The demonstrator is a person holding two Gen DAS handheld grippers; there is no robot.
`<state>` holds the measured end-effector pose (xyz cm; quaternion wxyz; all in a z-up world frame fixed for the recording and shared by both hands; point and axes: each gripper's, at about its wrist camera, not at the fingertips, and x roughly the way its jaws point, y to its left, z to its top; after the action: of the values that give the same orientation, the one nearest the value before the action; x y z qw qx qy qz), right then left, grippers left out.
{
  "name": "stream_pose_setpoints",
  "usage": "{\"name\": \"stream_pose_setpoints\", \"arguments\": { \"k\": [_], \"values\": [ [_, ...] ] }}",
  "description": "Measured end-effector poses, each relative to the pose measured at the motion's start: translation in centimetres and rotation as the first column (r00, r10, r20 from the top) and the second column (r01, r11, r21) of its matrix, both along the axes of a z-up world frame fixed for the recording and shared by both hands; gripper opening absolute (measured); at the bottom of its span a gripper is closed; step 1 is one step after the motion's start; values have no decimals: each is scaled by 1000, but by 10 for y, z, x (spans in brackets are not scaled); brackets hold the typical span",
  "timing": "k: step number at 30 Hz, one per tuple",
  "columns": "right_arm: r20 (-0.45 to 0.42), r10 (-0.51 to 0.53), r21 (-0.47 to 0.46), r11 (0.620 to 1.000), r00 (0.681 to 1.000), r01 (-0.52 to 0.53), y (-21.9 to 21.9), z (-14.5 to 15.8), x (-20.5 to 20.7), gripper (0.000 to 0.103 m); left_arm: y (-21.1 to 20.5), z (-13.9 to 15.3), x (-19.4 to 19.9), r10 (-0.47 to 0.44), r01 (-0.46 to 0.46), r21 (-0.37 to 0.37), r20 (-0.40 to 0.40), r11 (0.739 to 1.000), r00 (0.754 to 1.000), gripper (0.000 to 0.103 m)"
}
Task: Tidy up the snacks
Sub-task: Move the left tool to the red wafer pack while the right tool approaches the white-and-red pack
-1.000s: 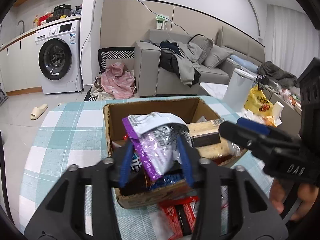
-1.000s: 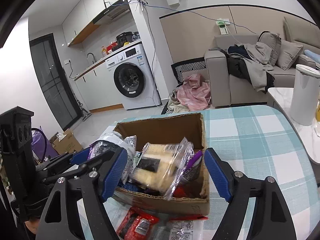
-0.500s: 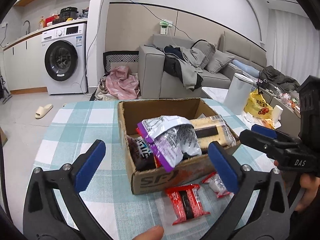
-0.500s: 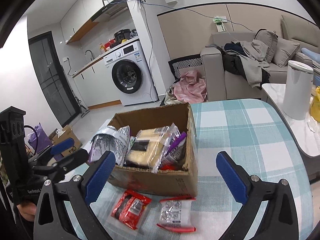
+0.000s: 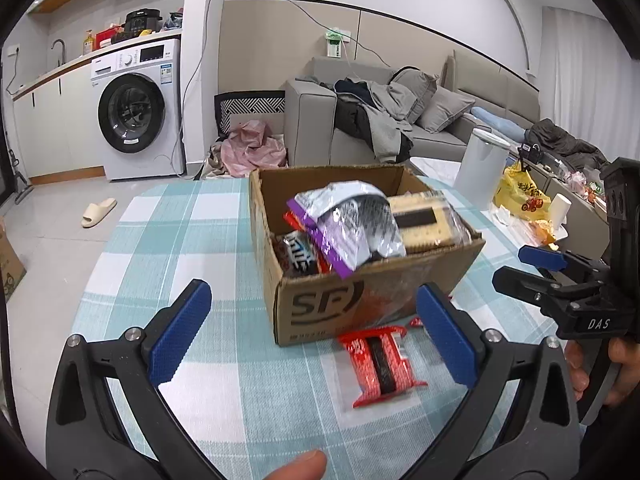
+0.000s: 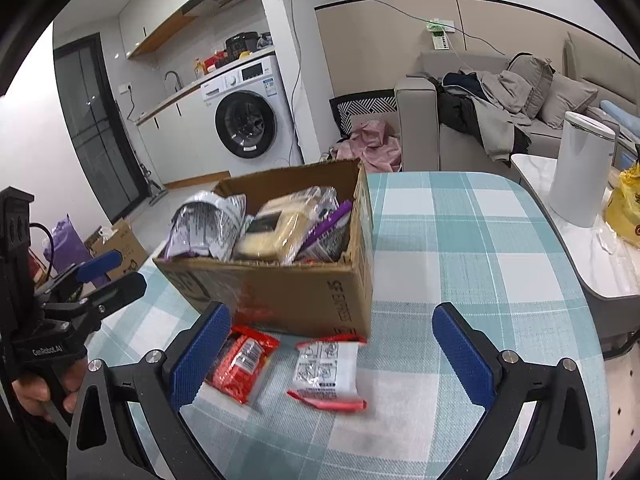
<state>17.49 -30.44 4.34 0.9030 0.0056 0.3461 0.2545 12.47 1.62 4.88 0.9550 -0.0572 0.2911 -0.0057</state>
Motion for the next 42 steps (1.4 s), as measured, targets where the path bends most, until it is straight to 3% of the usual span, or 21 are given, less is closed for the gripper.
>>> {"name": "stream_pose_setpoints", "arguments": {
  "k": [9, 14, 42],
  "values": [
    [-20, 16, -82, 996, 1000, -18, 3, -18, -7, 103, -14, -21, -3, -18, 20, 33, -56, 999, 998, 102],
    [-42, 5, -74, 997, 999, -9, -1, -22, -6, 103, -20, -28, -2, -31, 34, 47, -58, 998, 998, 102],
    [-130, 20, -181, 983, 991, -43, 22, -64, 4, 102, -40, -76, 16, -56, 60, 16, -180, 998, 982, 102]
  ]
}}
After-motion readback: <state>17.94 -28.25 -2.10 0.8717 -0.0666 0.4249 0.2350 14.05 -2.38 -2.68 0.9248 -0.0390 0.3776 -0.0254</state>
